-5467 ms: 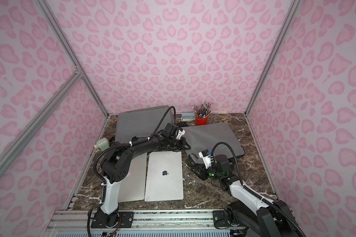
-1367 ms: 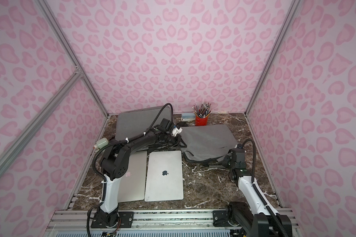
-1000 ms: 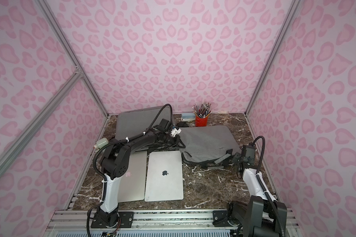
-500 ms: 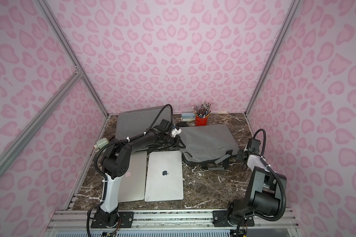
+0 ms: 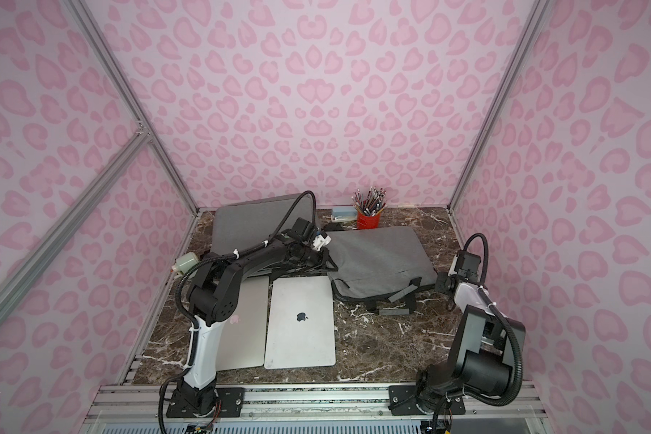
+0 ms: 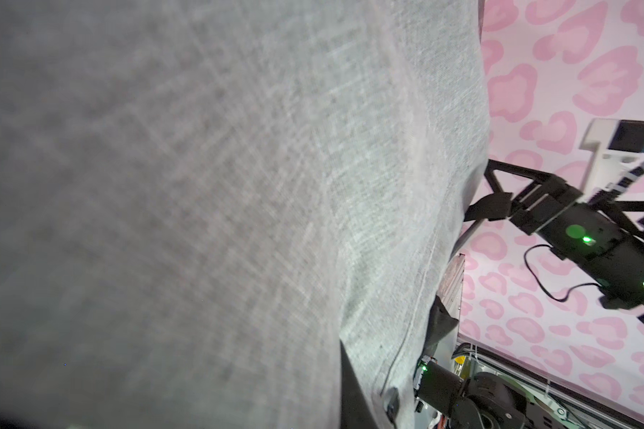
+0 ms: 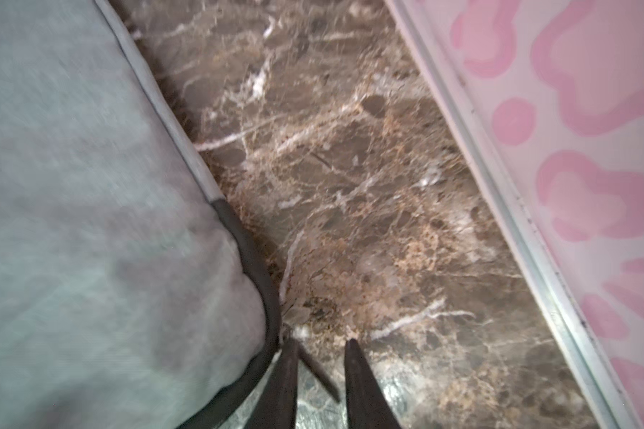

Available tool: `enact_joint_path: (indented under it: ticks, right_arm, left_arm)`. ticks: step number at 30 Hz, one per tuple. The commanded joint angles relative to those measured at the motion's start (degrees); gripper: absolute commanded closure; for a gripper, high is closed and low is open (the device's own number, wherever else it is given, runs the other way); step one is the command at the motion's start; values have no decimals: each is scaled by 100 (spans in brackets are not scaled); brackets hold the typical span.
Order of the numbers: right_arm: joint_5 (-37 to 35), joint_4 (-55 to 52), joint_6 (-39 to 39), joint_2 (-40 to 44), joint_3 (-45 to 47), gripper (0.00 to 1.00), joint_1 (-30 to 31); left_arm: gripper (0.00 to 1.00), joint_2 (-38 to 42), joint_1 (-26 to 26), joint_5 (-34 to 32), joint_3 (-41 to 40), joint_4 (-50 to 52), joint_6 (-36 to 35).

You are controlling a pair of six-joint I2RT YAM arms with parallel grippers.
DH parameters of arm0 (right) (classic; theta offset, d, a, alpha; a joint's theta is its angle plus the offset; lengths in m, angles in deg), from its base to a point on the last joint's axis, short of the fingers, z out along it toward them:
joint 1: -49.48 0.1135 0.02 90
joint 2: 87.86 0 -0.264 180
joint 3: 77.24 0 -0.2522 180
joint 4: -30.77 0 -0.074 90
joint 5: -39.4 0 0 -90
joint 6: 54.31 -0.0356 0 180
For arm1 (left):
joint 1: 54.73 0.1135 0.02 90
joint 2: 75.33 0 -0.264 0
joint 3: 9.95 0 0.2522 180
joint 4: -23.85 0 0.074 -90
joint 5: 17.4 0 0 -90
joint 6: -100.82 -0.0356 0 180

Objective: Open the zippered laptop bag and take out the laptop
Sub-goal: Unzip the zipper on the zippered laptop bag.

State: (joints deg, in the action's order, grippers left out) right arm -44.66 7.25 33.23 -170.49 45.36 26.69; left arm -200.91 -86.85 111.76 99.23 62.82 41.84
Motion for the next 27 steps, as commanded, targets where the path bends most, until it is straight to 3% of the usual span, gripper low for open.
enact_joint_path:
  ticks: [1,9,15,27]
  right_arm:
    - [-129,128,-143,159,-48,69,-8]
    - [215,155,-426,739,70,42,119]
    - [673,290,-651,1076,208,18,178]
    - [1086,418,-878,1068,407,8,187]
  left_arm:
    - [98,-50,-48,63,82,134,-99]
    - [83,-97,-108,-73,257,345,-210]
    - [82,-91,-128,-101,345,402,-218]
    - [72,-39,-128,-354,549,784,-510]
